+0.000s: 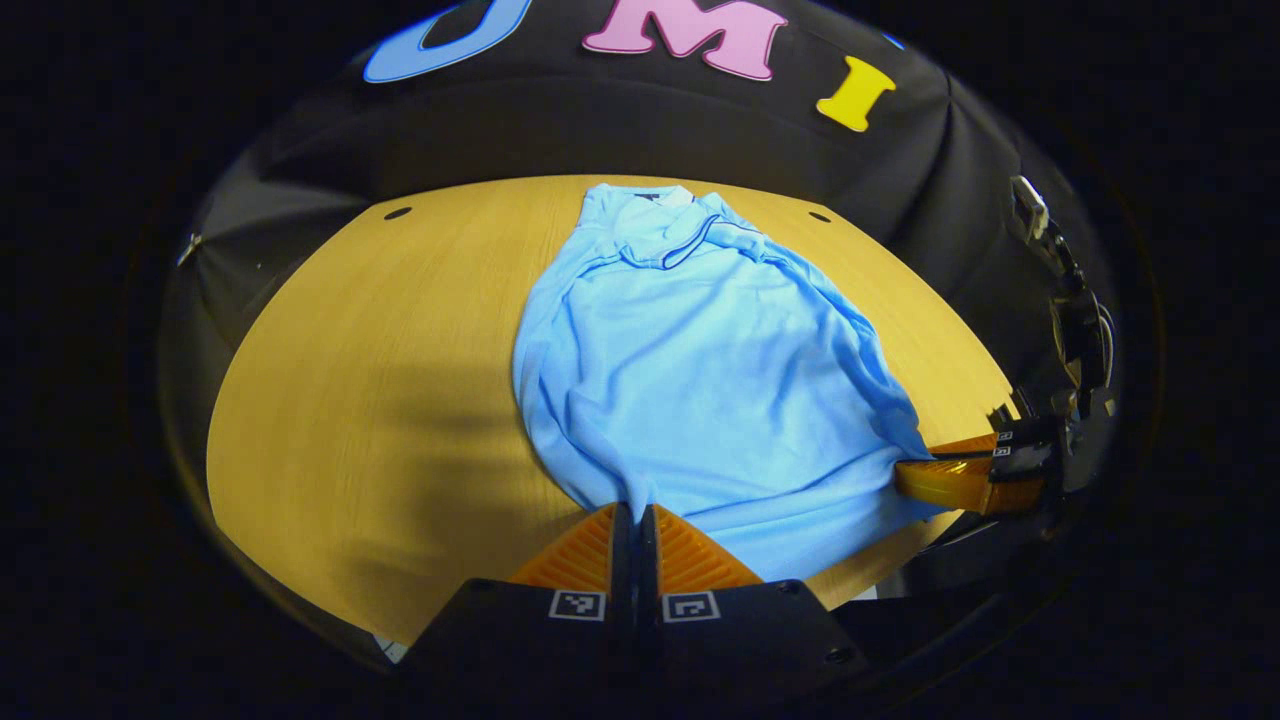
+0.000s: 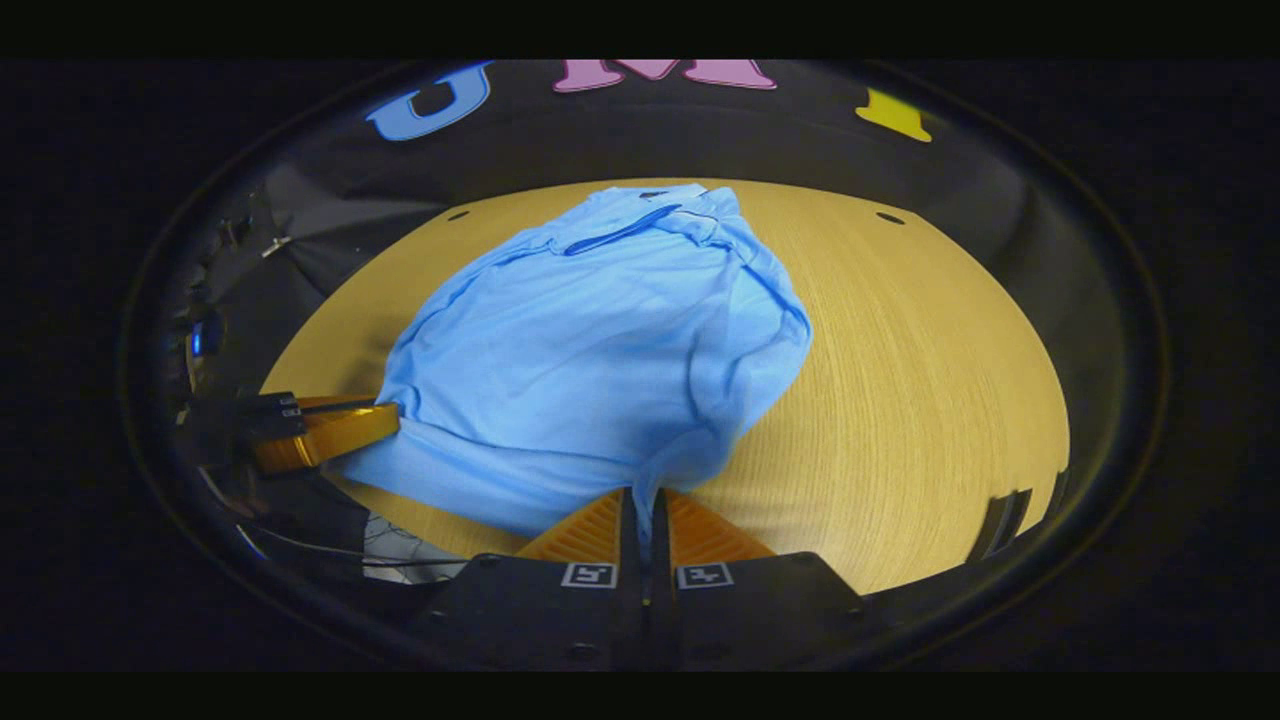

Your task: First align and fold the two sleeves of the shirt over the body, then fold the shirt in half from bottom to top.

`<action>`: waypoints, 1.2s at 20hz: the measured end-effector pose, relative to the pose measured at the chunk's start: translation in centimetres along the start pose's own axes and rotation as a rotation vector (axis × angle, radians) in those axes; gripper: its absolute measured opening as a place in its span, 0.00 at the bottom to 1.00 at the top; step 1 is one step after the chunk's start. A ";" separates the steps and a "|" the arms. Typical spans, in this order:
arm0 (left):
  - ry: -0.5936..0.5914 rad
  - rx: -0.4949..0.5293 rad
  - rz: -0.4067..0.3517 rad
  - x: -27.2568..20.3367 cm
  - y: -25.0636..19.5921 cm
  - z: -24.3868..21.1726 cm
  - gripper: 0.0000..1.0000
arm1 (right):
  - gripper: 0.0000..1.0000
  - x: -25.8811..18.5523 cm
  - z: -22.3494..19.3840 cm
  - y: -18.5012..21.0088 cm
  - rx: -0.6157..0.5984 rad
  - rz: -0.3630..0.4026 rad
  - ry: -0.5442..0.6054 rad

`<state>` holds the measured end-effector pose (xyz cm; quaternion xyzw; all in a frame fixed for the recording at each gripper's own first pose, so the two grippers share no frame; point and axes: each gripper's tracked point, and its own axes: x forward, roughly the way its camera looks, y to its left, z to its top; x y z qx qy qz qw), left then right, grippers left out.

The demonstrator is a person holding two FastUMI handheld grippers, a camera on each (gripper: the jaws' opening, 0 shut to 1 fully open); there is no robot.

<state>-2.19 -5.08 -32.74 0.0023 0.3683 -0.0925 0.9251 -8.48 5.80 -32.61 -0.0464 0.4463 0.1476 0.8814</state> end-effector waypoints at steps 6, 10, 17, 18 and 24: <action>-0.038 -0.085 0.009 0.3 -2.2 7.6 0.06 | 0.07 0.3 6.8 -1.4 -0.022 0.059 -0.077; -0.129 -0.143 0.022 2.0 -2.4 16.4 0.06 | 0.01 1.8 13.8 -3.0 0.017 0.095 -0.156; -0.252 -0.142 0.043 5.1 -0.6 29.6 0.11 | 0.07 4.1 29.9 -5.4 -0.018 0.118 -0.354; -0.267 -0.138 0.042 5.7 -0.3 31.5 0.06 | 0.01 4.8 31.8 -5.4 -0.029 0.116 -0.384; -0.310 -0.099 0.055 11.8 2.7 40.3 0.06 | 0.07 9.5 42.2 -6.1 -0.085 0.094 -0.488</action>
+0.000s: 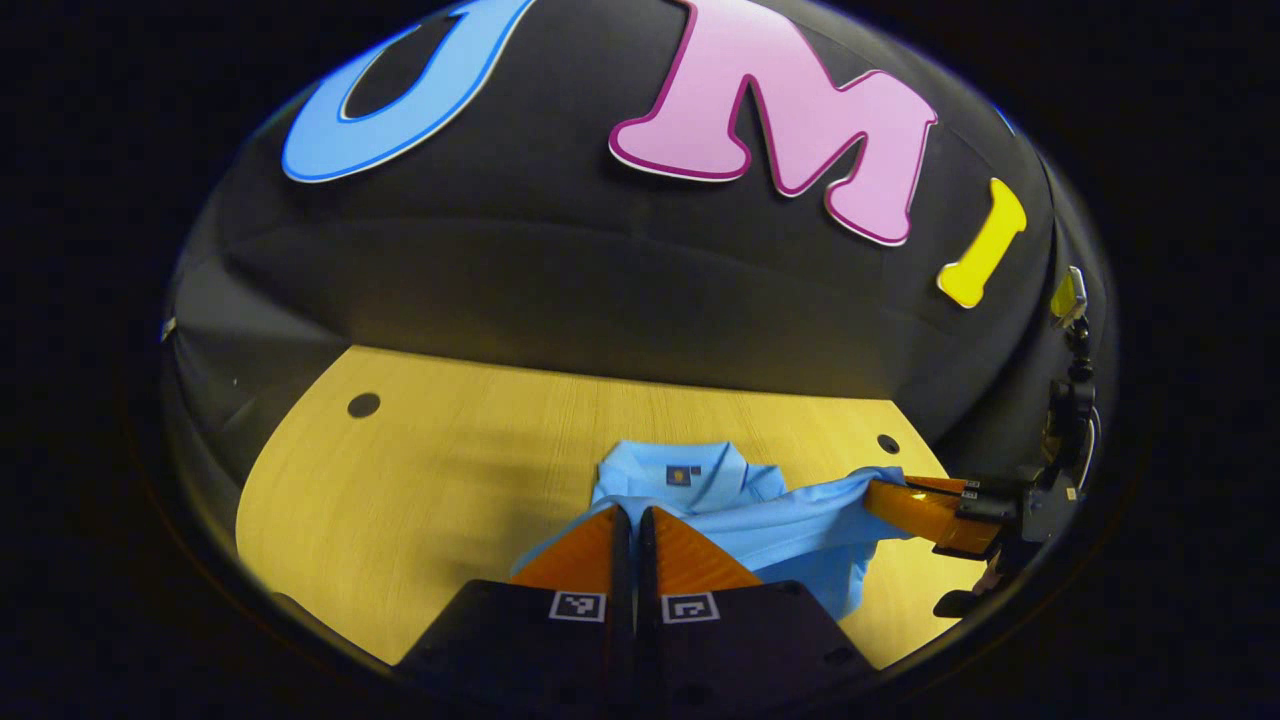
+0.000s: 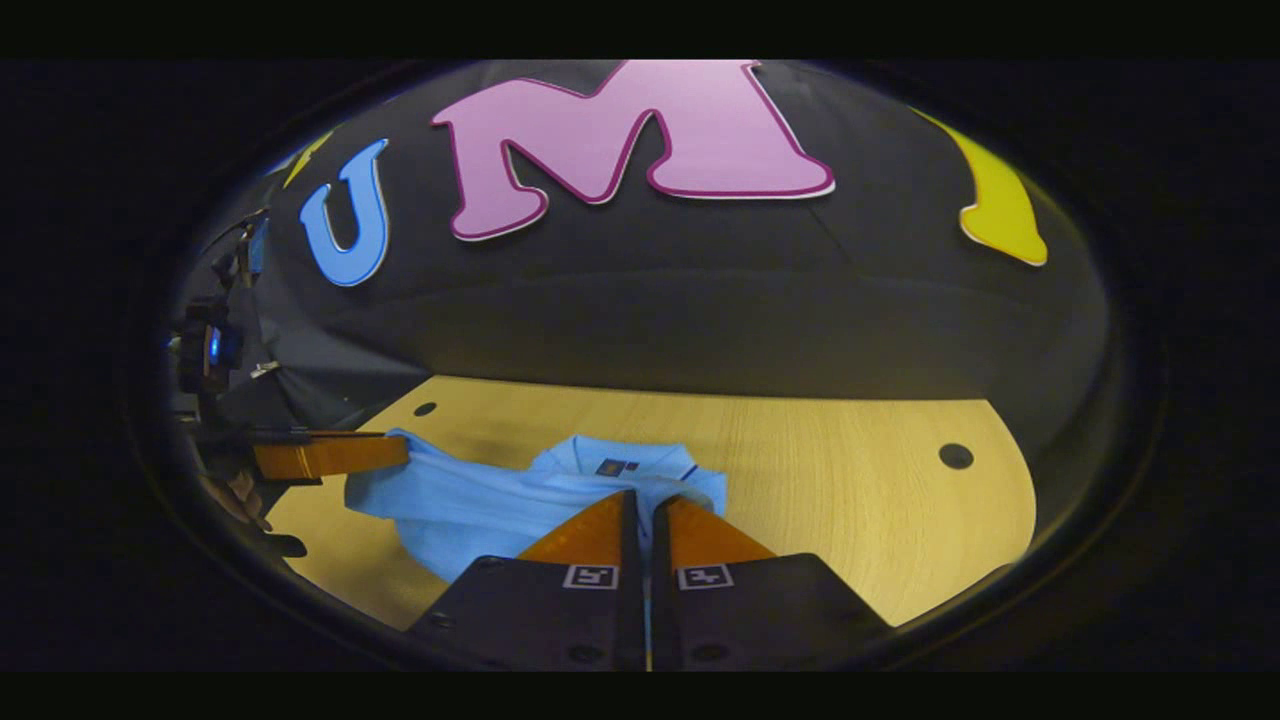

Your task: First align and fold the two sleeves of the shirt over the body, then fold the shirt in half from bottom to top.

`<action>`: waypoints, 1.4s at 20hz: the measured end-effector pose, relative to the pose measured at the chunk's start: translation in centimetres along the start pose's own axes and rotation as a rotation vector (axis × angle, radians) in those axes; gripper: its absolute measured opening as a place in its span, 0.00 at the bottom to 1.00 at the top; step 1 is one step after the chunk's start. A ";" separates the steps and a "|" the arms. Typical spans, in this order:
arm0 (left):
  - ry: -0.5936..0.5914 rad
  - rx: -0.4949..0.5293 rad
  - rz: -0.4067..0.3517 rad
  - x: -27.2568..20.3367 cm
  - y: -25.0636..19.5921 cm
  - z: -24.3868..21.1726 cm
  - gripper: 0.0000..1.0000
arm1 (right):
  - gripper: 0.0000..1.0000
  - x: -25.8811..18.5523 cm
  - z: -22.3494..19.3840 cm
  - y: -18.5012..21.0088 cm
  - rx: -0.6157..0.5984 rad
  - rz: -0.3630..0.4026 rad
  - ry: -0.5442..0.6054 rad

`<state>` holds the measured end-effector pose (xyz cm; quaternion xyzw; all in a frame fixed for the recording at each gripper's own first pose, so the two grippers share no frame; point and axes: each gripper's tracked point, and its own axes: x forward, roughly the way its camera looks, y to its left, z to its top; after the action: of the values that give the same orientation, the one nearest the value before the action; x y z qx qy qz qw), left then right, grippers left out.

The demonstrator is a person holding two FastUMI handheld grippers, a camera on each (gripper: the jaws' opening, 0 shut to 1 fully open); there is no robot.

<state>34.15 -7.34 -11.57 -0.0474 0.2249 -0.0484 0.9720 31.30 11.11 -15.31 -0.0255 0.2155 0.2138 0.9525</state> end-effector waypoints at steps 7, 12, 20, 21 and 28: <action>0.021 -0.034 0.064 12.6 5.2 2.1 0.09 | 0.07 12.3 2.9 -3.3 -0.021 -0.078 -0.008; 0.042 0.047 0.174 14.3 8.4 1.2 0.75 | 0.54 14.2 0.5 -5.3 0.020 -0.120 0.033; -0.210 0.047 0.180 3.9 5.9 3.7 1.00 | 0.99 1.1 3.7 -6.4 -0.059 -0.247 -0.158; -0.239 0.042 0.173 1.4 5.7 4.1 1.00 | 0.99 -1.1 4.0 -6.2 -0.064 -0.260 -0.178; -0.471 0.019 0.103 -18.1 2.3 5.0 1.00 | 0.98 -18.5 5.1 -2.9 -0.068 -0.359 -0.302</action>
<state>20.36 -2.61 0.44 -0.0366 -0.0062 0.0114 0.9992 19.42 1.87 -2.99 -0.0631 0.0552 0.0493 0.9953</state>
